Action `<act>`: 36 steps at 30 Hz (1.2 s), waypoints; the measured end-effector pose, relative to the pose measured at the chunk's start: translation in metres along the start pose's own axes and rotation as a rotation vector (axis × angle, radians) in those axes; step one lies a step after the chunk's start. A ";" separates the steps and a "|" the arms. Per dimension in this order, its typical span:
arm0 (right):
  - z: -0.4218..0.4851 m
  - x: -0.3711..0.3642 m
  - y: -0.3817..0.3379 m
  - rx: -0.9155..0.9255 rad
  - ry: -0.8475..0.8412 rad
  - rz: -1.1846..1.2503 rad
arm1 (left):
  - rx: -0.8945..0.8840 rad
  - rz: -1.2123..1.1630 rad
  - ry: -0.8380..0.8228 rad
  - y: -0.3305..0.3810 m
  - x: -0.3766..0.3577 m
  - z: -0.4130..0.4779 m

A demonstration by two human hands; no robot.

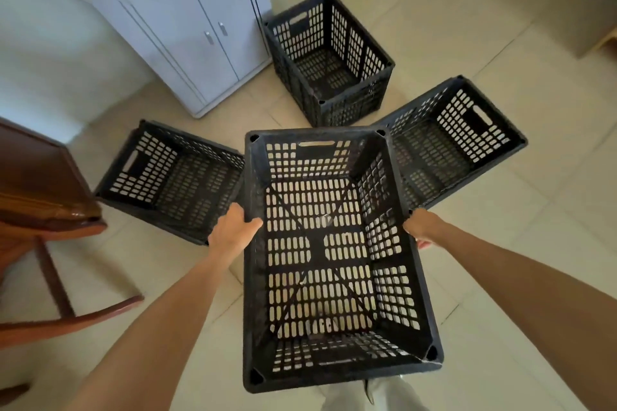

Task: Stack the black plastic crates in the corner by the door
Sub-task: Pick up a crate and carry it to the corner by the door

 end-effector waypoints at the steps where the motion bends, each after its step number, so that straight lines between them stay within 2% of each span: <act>1: -0.017 0.009 -0.003 0.007 -0.007 0.012 | -0.002 -0.016 0.002 0.003 0.015 -0.012; 7: -0.134 0.076 -0.019 0.018 -0.013 0.148 | -0.078 -0.073 0.051 0.029 0.113 -0.097; 14: -0.217 0.149 -0.029 0.098 0.021 0.346 | -0.224 -0.056 0.067 0.089 0.181 -0.118; 21: -0.257 0.254 -0.001 0.171 0.131 0.376 | -0.415 0.017 0.160 0.217 0.219 -0.188; 25: -0.252 0.320 0.039 0.131 0.118 0.383 | -0.403 0.090 0.233 0.296 0.212 -0.201; 30: -0.255 0.418 0.087 0.147 0.137 0.520 | -0.486 0.158 0.308 0.411 0.209 -0.231; 33: -0.255 0.476 0.112 0.183 0.203 0.513 | -0.530 0.152 0.352 0.480 0.206 -0.241; 36: -0.248 0.524 0.137 0.204 0.275 0.509 | -0.583 0.101 0.315 0.538 0.200 -0.240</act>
Point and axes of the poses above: each hand's wrist, its own z-axis towards the middle knuckle, its own x-axis out of the back of the hand, y = z × x, the point moved 3 cm from there along z, towards the middle knuckle, and after that the axes turned 11 degrees about z, right-handed, at the moved point
